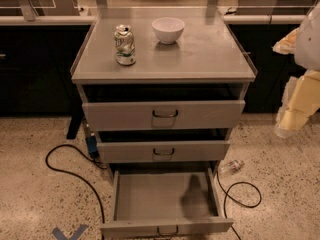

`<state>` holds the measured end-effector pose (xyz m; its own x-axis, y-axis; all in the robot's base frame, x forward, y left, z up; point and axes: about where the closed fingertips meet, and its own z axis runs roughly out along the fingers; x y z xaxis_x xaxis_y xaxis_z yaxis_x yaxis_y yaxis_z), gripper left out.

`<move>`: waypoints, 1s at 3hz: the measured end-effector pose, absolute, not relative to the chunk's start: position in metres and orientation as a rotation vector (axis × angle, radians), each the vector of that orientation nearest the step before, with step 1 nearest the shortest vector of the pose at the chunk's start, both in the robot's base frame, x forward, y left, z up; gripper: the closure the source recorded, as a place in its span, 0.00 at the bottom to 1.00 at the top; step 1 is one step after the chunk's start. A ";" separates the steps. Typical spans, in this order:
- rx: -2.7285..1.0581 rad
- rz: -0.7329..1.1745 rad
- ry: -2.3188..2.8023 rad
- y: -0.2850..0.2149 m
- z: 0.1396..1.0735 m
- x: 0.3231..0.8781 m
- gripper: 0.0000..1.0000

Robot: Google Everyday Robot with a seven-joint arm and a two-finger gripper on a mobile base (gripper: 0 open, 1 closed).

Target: Close bottom drawer

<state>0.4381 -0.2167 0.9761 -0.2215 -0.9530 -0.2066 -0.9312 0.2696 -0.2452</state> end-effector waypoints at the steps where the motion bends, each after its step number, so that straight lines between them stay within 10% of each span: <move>1: -1.725 -0.098 2.232 -0.217 0.976 0.438 0.00; 3: -1.766 0.021 2.165 -0.207 0.916 0.414 0.00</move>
Offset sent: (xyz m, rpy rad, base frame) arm -0.0134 0.0007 -0.0477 0.0252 0.0567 0.0357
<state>0.4143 -0.2073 0.9160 -0.1648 -0.9477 -0.2733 -0.9528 0.2246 -0.2041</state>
